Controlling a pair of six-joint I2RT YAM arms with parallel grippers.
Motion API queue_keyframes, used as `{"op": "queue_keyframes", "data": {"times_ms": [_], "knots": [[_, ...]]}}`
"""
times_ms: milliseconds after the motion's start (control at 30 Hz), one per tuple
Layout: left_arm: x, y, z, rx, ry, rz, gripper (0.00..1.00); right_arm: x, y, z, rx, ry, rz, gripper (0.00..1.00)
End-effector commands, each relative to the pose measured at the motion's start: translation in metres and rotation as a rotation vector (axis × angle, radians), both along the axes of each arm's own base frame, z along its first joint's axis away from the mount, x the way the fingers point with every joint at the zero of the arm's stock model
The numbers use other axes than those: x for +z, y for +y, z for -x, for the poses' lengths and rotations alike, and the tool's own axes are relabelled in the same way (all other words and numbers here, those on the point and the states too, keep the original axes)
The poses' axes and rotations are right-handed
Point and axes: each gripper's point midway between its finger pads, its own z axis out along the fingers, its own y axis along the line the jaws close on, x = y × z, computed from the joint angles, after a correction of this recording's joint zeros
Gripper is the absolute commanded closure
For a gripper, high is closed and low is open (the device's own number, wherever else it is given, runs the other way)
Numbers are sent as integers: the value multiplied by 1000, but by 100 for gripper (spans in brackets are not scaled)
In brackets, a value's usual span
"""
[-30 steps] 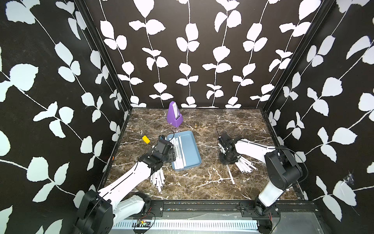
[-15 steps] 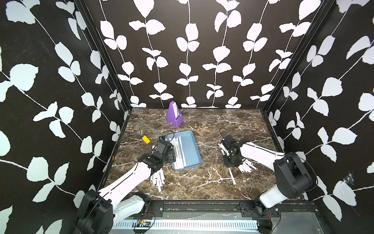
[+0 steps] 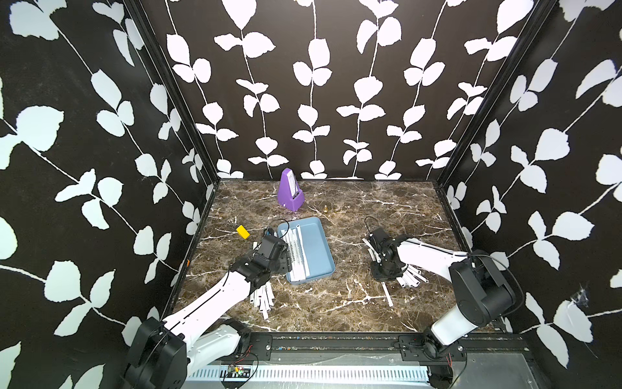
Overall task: Put the straws into the storage box
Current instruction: Pick up the straw from the center of the board, then place the straw in the storage box.
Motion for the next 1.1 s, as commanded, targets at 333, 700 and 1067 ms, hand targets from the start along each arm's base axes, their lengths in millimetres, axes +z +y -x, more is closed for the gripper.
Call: {"op": "queue_keyframes", "data": {"times_ms": [333,700,1067], "knots": [[-1,2,-4,8,-21,1,26,50,39,-4,90,-66,-37,92],[-10,6,-9,30,25,41,30,121,209,-85,100,-311,-287,94],[-15,-17,-17,-20,26,168,32,70,262,-104,79,-233,-269,95]]}}
